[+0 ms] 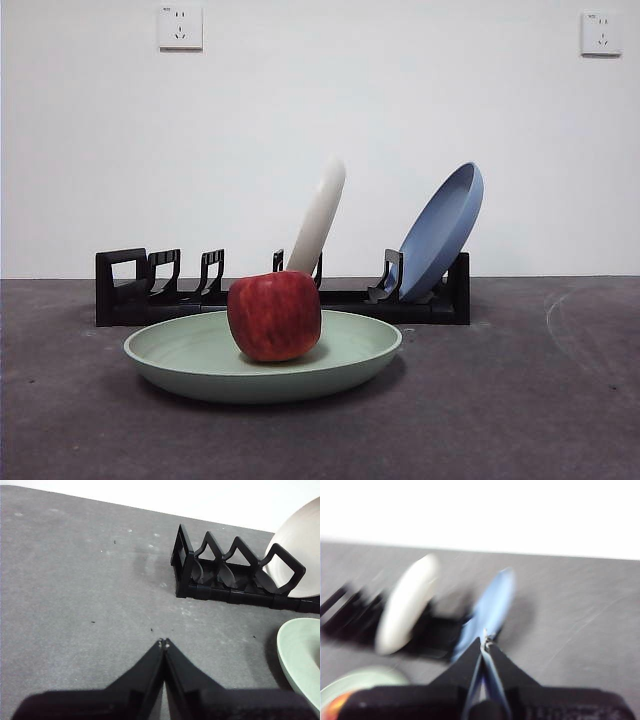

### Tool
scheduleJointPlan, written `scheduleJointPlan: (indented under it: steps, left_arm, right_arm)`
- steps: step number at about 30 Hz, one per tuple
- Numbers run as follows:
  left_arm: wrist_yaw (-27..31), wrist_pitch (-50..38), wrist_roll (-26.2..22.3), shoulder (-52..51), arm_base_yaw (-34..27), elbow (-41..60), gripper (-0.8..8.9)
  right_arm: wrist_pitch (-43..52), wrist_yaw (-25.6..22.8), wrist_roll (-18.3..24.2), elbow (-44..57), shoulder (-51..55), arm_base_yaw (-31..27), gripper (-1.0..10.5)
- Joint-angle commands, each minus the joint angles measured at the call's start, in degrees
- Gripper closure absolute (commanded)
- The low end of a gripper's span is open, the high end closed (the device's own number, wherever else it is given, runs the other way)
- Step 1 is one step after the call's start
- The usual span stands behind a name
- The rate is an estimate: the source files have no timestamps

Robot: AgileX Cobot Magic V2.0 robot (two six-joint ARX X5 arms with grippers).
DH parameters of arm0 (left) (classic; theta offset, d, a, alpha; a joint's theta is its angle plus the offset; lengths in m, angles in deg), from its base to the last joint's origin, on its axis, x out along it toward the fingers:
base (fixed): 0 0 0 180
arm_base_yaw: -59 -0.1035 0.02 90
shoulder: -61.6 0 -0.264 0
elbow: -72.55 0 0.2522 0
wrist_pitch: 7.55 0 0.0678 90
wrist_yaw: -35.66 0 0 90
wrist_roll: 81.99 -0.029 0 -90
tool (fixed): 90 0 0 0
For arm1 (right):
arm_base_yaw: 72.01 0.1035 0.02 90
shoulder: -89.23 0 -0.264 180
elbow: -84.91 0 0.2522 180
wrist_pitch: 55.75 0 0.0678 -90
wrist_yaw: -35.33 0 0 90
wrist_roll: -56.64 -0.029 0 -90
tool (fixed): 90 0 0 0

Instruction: Take the green plate from the plate rack,put the plate on the table,take the apple from the table,put the apple in the plate

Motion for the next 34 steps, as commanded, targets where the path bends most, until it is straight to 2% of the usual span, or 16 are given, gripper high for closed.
scheduleJointPlan:
  steps: [1,6,11,15,19,28,34]
  left_arm:
    - [-0.2,-0.5,-0.7,0.0,0.0,0.4,8.17]
    - [-0.2,-0.5,-0.7,0.0,0.0,0.4,8.17]
    - [-0.2,-0.5,-0.7,0.0,0.0,0.4,8.17]
    - [-0.2,-0.5,-0.7,0.0,0.0,0.4,8.17]
    - [-0.2,-0.5,-0.7,0.0,0.0,0.4,8.17]
    - [-0.2,-0.5,-0.7,0.0,0.0,0.4,8.17]
    - [-0.2,-0.5,-0.7,0.0,0.0,0.4,8.17]
  right_arm:
    - [7.6,1.6,2.2,9.5,3.6,-6.0,9.6]
    - [20.1,1.8,3.2,26.7,12.8,-13.0,9.6]
    - [25.7,1.8,3.2,41.1,24.3,-16.8,9.6]
    - [27.4,1.8,2.9,48.8,32.3,-18.6,9.6]
    - [27.3,1.7,2.0,53.0,37.0,-19.3,9.6]
    - [12.0,0.6,2.5,53.0,44.9,-19.3,9.5]
    - [12.0,0.3,3.6,53.0,47.0,-19.3,9.5]
